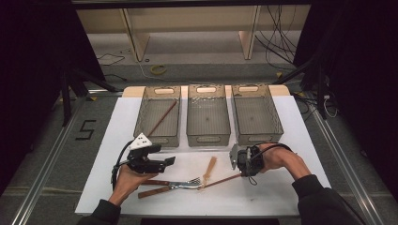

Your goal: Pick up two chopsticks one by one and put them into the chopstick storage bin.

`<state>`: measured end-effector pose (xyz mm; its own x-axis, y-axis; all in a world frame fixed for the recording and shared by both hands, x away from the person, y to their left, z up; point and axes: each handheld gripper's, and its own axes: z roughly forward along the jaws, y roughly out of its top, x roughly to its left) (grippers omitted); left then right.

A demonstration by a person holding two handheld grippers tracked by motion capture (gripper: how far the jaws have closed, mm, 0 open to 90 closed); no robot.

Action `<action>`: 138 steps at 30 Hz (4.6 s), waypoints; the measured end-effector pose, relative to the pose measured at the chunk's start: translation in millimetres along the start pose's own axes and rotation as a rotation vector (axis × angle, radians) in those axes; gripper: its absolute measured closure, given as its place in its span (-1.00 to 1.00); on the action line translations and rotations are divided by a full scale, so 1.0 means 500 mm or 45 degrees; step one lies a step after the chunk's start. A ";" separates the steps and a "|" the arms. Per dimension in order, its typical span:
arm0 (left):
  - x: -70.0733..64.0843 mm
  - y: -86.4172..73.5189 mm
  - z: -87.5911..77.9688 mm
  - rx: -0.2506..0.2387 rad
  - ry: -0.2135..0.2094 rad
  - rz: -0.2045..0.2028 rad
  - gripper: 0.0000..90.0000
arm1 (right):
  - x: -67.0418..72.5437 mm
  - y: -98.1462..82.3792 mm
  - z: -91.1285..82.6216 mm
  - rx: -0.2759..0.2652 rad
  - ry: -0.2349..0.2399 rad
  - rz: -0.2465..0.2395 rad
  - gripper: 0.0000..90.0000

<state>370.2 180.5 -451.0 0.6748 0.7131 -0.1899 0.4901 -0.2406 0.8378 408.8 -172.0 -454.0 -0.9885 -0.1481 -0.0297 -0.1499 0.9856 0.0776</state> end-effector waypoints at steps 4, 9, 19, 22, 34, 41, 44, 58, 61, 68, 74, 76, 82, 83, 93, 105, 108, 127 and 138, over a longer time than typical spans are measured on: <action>0.000 0.000 0.001 0.003 -0.003 0.000 -0.56 | 0.007 0.000 0.000 0.001 0.007 -0.042 0.85; 0.002 -0.002 0.002 0.012 -0.004 -0.002 -0.56 | 0.016 -0.002 -0.002 0.008 0.020 -0.086 0.89; 0.002 -0.002 0.004 0.020 -0.007 0.000 -0.56 | 0.038 -0.007 -0.023 -0.066 0.023 -0.122 0.89; 0.001 -0.001 0.004 0.020 -0.008 0.000 -0.56 | 0.044 -0.008 -0.035 -0.092 0.014 -0.124 0.89; -0.029 0.024 0.003 0.031 -0.057 0.066 -0.57 | 0.064 0.006 -0.070 -0.201 -0.097 -0.108 0.89; -0.066 0.055 0.013 0.096 -0.128 0.161 -0.56 | 0.063 0.033 -0.072 -0.197 -0.133 -0.132 0.89; -0.087 0.065 0.025 0.140 -0.153 0.217 -0.56 | 0.061 0.044 -0.074 -0.186 -0.152 -0.142 0.89; -0.141 0.084 0.072 0.338 -0.214 0.355 -0.47 | 0.056 0.089 -0.070 -0.172 -0.192 -0.175 0.89; -0.150 0.083 0.081 0.384 -0.211 0.390 -0.42 | 0.055 0.097 -0.071 -0.171 -0.199 -0.189 0.89; -0.166 0.084 0.094 0.431 -0.235 0.427 -0.28 | 0.054 0.112 -0.075 -0.171 -0.222 -0.196 0.89; -0.173 0.078 0.100 0.475 -0.261 0.459 -0.09 | 0.056 0.120 -0.075 -0.174 -0.238 -0.191 0.89; -0.174 0.076 0.103 0.494 -0.260 0.459 -0.05 | 0.056 0.123 -0.076 -0.177 -0.247 -0.197 0.89; -0.179 0.071 0.107 0.522 -0.282 0.500 0.17 | 0.058 0.130 -0.075 -0.176 -0.254 -0.195 0.89; -0.180 0.070 0.108 0.530 -0.286 0.511 0.23 | 0.057 0.132 -0.075 -0.168 -0.257 -0.209 0.89; -0.184 0.066 0.110 0.555 -0.312 0.541 0.63 | 0.057 0.142 -0.077 -0.167 -0.271 -0.222 0.89; -0.187 0.065 0.108 0.563 -0.328 0.556 0.86 | 0.060 0.143 -0.077 -0.170 -0.278 -0.217 0.88; -0.184 0.067 0.104 0.544 -0.318 0.556 0.87 | 0.059 0.142 -0.079 -0.181 -0.298 -0.209 0.86; -0.098 0.086 0.058 0.443 -0.184 0.433 0.87 | 0.079 0.046 -0.128 -0.510 -0.373 0.101 -0.14; -0.049 0.099 0.033 0.356 -0.090 0.340 0.87 | 0.077 0.035 -0.086 -0.471 -0.353 0.189 -0.19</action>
<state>387.0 140.0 -413.4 0.8307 0.5561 -0.0271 0.4166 -0.5886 0.6928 367.5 -163.8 -410.6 -0.9653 0.0685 -0.2519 -0.0538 0.8922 0.4484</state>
